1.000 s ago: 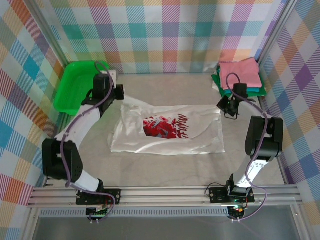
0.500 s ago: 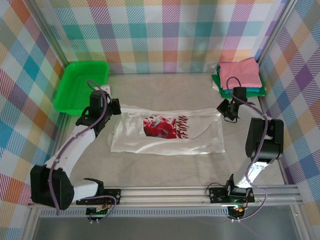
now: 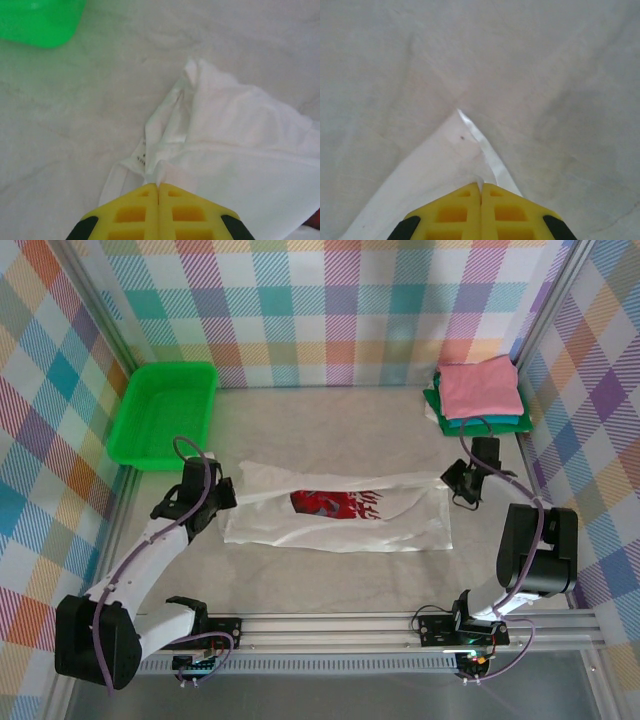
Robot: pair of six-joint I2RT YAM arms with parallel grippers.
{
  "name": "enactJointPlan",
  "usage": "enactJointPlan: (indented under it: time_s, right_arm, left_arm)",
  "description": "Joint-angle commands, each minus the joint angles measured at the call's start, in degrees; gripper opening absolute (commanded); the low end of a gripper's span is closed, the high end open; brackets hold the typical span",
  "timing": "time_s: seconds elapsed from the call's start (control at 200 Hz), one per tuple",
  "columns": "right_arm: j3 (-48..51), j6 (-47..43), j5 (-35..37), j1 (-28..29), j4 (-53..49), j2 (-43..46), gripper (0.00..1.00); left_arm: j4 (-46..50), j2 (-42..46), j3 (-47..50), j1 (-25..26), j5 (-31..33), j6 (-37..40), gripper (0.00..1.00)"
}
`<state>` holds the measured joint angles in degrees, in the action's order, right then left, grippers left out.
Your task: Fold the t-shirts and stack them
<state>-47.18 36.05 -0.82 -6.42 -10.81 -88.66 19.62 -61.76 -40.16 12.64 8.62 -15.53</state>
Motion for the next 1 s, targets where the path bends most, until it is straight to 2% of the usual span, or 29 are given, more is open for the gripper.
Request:
enactJointPlan:
  time_s: [0.0, 0.25, 0.44, 0.55, 0.65, 0.675, 0.755, 0.81, 0.88, 0.995]
  right_arm:
    - [1.7, 1.6, 0.5, -0.4, 2.3, 0.5, 0.00]
    - [-1.5, 0.8, -3.0, -0.4, 0.0, 3.5, 0.01]
    - [0.6, -0.5, -2.4, -0.4, -2.5, 6.6, 0.05]
    - [3.4, 0.1, -1.2, -0.4, -3.2, 6.5, 0.10]
    - [5.6, 0.6, 0.8, -0.4, -3.8, 6.7, 0.22]
    - [5.8, 0.7, 1.0, -0.4, -3.9, 6.7, 0.25]
    - [5.9, 0.9, 1.3, -0.4, -4.6, 7.2, 0.32]
    - [5.0, 0.8, 0.6, -0.4, -5.4, 7.8, 0.35]
    - [3.5, 0.4, -1.6, -0.2, -5.5, 8.5, 0.35]
    - [-2.4, -2.7, -2.1, 4.8, -8.3, 7.8, 0.36]
  left_arm:
    - [1.3, 3.9, 1.0, 0.7, -0.5, -3.0, 0.00]
    - [8.1, 4.8, -4.8, 2.1, -2.5, -3.8, 0.00]
    - [9.8, 5.6, -3.6, 3.4, -5.6, -6.4, 0.00]
    - [10.5, 3.7, -2.1, 4.5, -9.0, -8.6, 0.00]
    - [12.9, 4.3, -0.5, 6.3, -8.3, -10.4, 0.00]
    - [13.0, 4.9, 0.0, 6.8, -8.7, -10.4, 0.07]
    - [15.3, 7.8, 0.7, 8.3, -8.0, -11.1, 0.40]
    - [16.1, 10.4, 0.7, 8.9, -8.0, -11.0, 0.54]
    - [15.0, 13.0, 0.2, 9.0, -9.1, -10.3, 0.59]
    - [12.4, 9.1, -2.4, 8.9, -10.2, -7.3, 0.54]
